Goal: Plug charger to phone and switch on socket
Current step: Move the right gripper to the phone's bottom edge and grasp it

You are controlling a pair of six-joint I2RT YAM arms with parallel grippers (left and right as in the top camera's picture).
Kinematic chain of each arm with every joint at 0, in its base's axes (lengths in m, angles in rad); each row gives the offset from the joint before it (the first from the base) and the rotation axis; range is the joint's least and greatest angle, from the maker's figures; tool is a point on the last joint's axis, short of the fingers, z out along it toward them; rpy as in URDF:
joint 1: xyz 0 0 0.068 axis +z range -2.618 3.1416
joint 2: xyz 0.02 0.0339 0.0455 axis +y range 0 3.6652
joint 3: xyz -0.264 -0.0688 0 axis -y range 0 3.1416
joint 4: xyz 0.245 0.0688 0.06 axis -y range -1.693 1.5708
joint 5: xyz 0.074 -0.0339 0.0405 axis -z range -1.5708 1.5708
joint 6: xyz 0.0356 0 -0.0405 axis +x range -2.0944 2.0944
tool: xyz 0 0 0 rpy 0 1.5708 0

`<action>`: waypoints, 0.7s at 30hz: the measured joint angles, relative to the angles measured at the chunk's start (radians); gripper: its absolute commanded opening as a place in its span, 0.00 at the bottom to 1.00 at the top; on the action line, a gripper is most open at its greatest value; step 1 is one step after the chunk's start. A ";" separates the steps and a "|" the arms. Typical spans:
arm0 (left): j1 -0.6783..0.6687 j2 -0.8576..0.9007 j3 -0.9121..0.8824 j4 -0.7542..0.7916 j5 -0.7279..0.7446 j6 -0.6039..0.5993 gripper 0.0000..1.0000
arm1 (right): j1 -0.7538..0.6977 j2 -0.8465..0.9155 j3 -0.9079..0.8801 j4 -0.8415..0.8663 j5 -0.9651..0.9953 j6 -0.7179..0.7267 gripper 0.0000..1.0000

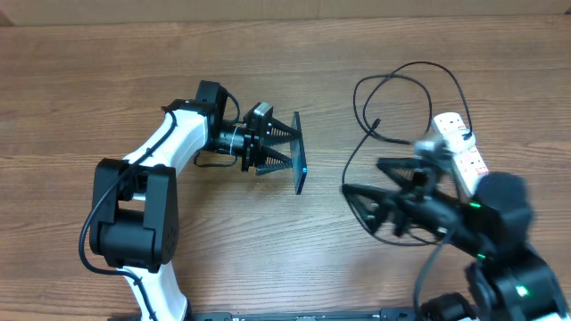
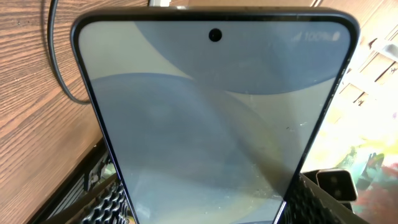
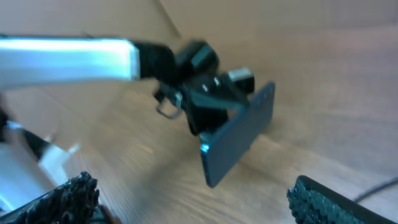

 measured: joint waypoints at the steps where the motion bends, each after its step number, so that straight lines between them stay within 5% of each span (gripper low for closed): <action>1: 0.000 0.000 0.000 0.000 0.000 0.000 0.42 | 0.045 0.021 0.000 0.000 0.047 0.010 1.00; 11: 0.000 0.000 0.000 0.000 0.000 0.000 0.41 | 0.521 0.264 0.000 0.051 0.745 0.267 1.00; 21: 0.000 0.000 0.000 0.000 0.000 0.000 0.42 | 0.591 0.444 0.000 0.166 0.983 0.350 0.96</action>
